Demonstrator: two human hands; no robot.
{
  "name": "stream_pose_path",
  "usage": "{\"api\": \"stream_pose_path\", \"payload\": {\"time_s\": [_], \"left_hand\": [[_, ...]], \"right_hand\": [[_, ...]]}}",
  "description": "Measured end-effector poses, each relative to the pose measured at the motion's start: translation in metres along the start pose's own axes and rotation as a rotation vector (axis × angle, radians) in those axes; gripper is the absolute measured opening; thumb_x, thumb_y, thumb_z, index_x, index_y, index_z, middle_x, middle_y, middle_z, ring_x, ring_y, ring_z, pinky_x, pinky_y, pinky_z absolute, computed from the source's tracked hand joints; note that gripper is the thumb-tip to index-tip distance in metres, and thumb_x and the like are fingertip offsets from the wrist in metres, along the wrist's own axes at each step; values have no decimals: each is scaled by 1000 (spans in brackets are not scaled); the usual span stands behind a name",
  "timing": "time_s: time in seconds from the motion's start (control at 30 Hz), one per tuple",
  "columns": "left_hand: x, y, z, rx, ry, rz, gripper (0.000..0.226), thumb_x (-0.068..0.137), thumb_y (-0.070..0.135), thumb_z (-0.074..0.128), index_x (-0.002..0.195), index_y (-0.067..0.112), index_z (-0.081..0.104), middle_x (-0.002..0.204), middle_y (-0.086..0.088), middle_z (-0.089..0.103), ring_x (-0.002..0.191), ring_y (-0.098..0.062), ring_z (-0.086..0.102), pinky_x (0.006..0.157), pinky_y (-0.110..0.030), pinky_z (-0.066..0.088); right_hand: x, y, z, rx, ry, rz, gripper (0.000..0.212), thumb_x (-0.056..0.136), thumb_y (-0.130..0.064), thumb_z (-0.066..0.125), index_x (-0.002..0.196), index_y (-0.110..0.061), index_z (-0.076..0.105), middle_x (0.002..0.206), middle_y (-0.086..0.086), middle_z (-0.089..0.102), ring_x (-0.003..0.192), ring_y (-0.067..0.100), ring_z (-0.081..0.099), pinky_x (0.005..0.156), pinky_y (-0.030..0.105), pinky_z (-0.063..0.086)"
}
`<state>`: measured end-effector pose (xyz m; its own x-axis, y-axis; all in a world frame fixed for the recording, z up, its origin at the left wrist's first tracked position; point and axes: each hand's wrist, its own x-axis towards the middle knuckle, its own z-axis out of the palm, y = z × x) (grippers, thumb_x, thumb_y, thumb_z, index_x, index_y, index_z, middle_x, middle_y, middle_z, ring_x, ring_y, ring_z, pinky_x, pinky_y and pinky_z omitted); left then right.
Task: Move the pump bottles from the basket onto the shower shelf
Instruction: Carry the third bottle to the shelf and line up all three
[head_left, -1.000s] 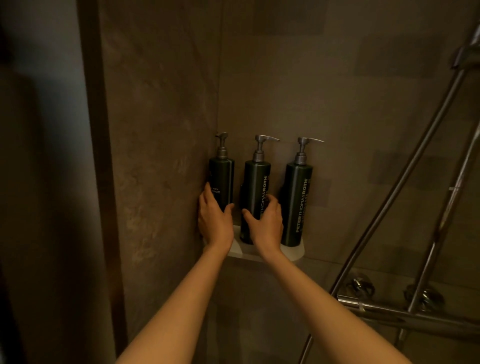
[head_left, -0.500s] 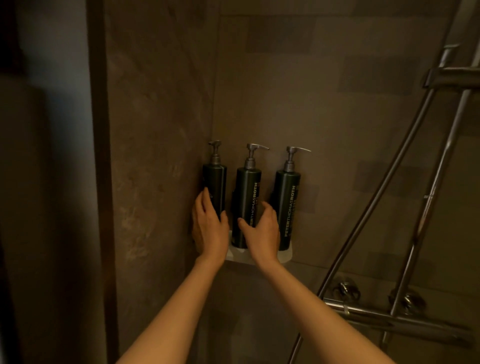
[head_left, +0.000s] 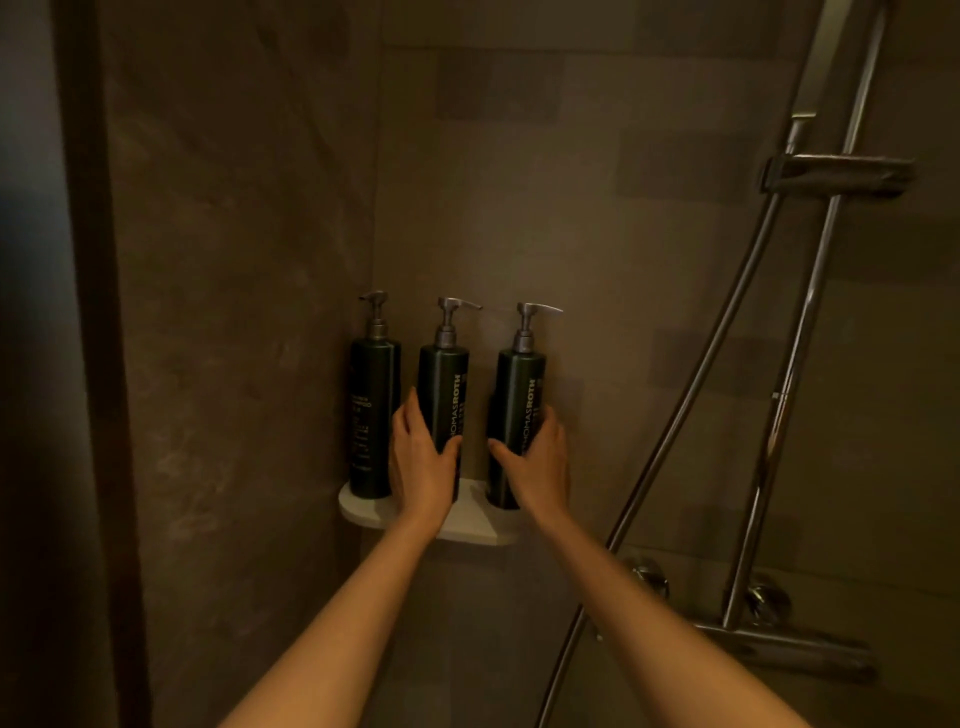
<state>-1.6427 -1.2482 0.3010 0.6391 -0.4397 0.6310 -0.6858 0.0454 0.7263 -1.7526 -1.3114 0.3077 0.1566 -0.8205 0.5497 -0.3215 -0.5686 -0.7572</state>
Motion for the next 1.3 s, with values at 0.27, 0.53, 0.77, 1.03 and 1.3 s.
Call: {"api": "stream_pose_path", "payload": {"time_s": [0.27, 0.53, 0.77, 1.03, 1.3], "left_hand": [[4, -6, 5, -48, 1, 1, 80, 84, 20, 69, 149, 15, 24, 150, -7, 32, 136, -24, 37, 107, -35, 35], [7, -7, 6, -56, -7, -8, 79, 83, 20, 69, 148, 16, 24, 149, -7, 33, 135, -24, 38, 106, -37, 37], [8, -9, 7, -57, 3, -3, 78, 83, 20, 69, 148, 16, 25, 148, -7, 33, 134, -24, 39, 104, -36, 38], [8, -8, 6, -69, -13, 1, 77, 84, 19, 68, 148, 15, 24, 150, -7, 31, 134, -25, 39, 105, -39, 39], [7, -8, 4, -59, -38, -3, 77, 85, 19, 67, 149, 15, 23, 151, -8, 29, 135, -26, 37, 106, -40, 38]], "right_hand": [[5, 5, 11, 88, 66, 13, 69, 76, -28, 74, 135, -16, 41, 128, 4, 55, 112, 20, 56, 90, 34, 49], [-4, 6, 10, 94, 85, -10, 68, 75, -30, 75, 133, -20, 42, 124, 2, 57, 107, 17, 57, 83, 29, 47], [-7, 5, 6, 82, 76, -9, 68, 77, -31, 74, 135, -20, 40, 126, 2, 57, 109, 17, 57, 83, 27, 45], [-5, 6, 9, 65, 81, -8, 69, 78, -30, 74, 137, -18, 39, 129, 4, 56, 112, 18, 57, 86, 28, 47], [-7, 2, 6, 26, 70, 19, 74, 78, -32, 74, 139, -16, 36, 131, 6, 54, 116, 22, 55, 94, 41, 50]]}}
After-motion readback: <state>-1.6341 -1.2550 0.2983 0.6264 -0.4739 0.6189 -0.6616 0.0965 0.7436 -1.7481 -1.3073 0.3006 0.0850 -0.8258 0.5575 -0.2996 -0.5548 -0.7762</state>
